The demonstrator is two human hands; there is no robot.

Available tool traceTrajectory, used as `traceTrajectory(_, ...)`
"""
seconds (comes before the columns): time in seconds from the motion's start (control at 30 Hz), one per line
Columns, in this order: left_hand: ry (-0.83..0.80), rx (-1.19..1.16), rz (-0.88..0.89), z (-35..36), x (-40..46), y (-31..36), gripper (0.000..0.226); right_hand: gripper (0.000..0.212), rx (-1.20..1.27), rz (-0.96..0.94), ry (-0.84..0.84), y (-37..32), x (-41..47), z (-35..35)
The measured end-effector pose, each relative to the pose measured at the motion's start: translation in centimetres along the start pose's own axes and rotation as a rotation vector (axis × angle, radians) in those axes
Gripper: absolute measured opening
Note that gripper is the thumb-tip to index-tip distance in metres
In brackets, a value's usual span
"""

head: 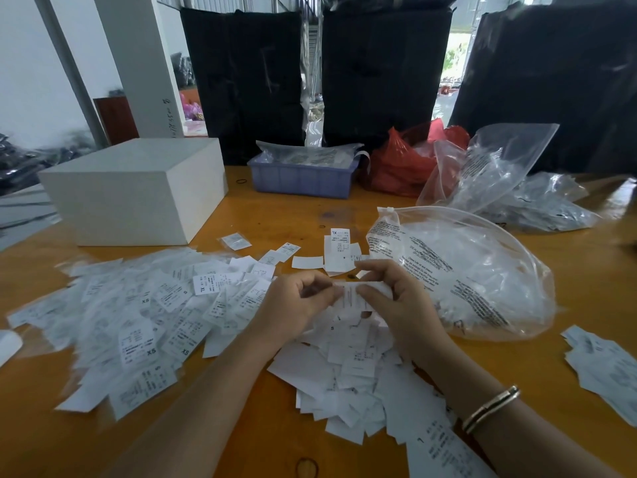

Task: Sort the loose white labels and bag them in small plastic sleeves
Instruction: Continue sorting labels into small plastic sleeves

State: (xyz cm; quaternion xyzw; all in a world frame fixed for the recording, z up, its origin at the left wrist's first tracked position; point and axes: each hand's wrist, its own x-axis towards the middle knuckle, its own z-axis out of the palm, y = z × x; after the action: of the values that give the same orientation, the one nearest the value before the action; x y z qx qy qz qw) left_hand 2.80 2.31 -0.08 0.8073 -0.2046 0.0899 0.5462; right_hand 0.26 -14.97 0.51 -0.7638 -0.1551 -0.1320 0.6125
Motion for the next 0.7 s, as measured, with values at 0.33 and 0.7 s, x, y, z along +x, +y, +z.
traceTrajectory(0.33,0.142,-0.124,-0.008,-0.3,-0.1,0.6,0.012,0.009,0.276,0.201,0.197,0.0,0.3,-0.7)
traceTrajectory(0.7,0.112,-0.136,-0.043,-0.4,0.0,0.8,0.022,0.008,0.238,0.136,0.174,-0.5,0.0,-0.4)
